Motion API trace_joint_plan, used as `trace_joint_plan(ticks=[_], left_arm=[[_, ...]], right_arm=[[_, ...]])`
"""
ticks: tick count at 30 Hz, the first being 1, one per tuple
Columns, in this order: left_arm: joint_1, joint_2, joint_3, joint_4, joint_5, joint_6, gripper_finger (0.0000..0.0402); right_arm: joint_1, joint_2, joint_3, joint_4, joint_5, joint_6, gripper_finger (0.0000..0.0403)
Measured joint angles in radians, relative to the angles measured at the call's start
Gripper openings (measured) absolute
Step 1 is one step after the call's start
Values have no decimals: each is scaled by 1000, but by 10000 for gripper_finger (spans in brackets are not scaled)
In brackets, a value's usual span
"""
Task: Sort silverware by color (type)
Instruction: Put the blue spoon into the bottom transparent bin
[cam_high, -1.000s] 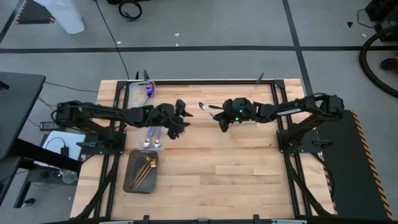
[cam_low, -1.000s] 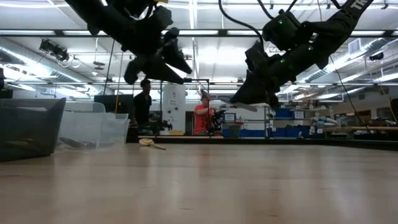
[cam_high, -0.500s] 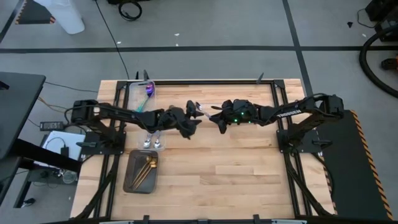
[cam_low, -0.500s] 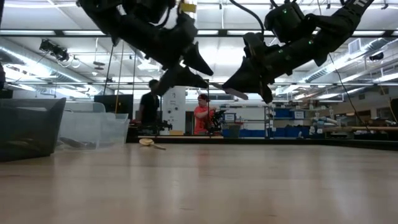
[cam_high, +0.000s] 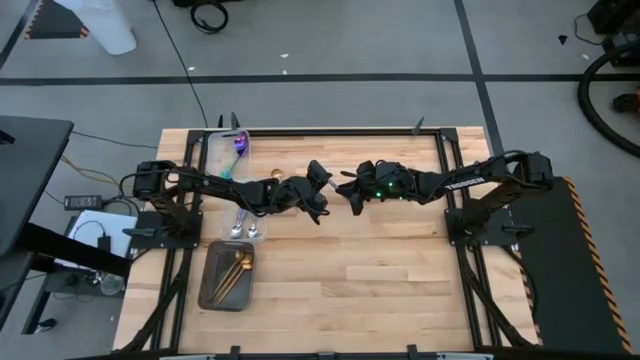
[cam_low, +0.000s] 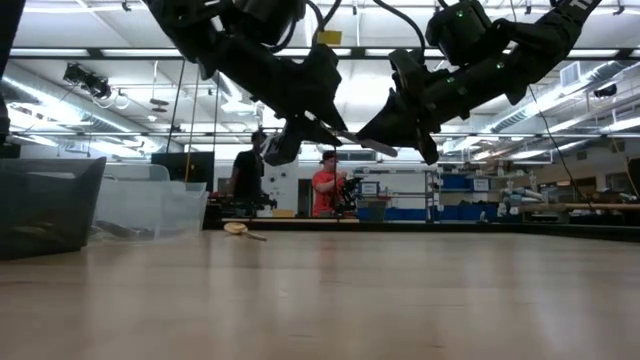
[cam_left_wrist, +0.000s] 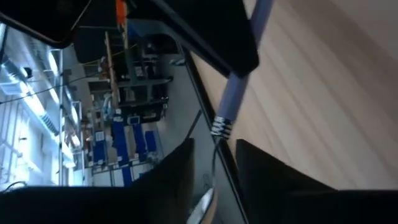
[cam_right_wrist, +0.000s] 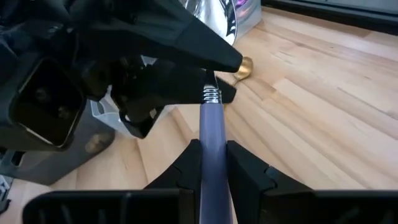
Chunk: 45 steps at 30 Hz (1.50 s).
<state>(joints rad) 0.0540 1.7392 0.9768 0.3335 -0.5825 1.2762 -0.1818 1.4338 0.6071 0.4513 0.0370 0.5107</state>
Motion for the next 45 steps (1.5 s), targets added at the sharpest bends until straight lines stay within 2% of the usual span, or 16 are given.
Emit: trace_joint_plan(ticks=[6, 10, 17, 23, 30, 33, 38, 45], left_arm=[[10, 3, -1, 2, -32, 34, 20], [9, 2, 1, 3, -31, 29, 11], [24, -4, -1, -99, -26, -129, 11], [51, -50, -1, -321, 3, -439, 10], [33, -185, -2, -630, 3, -925, 10], [5, -248, -5, -729, 5, -1083, 10], [-48, -325, -26, -774, 5, -1224, 12], [-100, -451, -177, -744, 6, -1388, 12]], right_arm=[[0, 0, 1, 16, 16, 16, 68], [1, 0, 1, 15, 36, 21, 76], [-5, 0, 1, 13, 40, -18, 112], [-11, 0, 0, 4, 88, -54, 136], [13, 0, 0, -4, 155, -102, 135], [29, 0, 0, -18, 198, -115, 135], [46, -1, -1, -37, 263, -138, 135], [47, -1, -1, -13, 307, -206, 135]])
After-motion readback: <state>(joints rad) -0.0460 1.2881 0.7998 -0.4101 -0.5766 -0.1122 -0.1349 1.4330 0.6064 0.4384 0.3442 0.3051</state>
